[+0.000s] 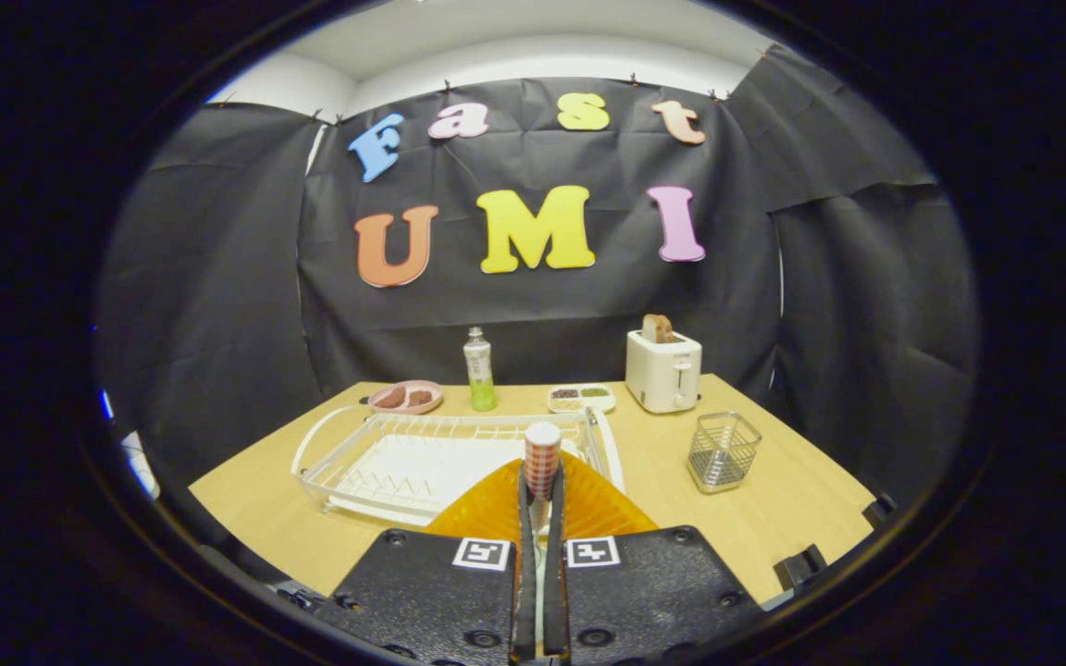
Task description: Take the plate from the dish rack, then take the spoon from the basket and place it into the plate.
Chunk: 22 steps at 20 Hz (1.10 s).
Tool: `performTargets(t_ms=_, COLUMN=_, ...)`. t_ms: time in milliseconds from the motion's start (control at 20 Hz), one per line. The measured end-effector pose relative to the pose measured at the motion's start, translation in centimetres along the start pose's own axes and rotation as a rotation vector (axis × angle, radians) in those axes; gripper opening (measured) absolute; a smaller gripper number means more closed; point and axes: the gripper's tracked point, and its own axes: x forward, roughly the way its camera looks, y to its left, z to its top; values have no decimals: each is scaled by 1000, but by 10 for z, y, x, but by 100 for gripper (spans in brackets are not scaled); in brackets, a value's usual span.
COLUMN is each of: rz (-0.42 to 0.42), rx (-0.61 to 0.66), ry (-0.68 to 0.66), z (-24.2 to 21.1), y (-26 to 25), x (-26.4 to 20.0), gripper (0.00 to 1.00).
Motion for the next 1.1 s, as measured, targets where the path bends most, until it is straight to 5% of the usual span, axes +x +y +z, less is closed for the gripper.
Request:
performTargets(t_ms=700, rz=119, rx=22, ry=89, z=-60, y=72, x=21, gripper=10)
performTargets(t_ms=1100, rz=91, rx=-5, ry=83, z=-59, y=60, x=23, gripper=26)
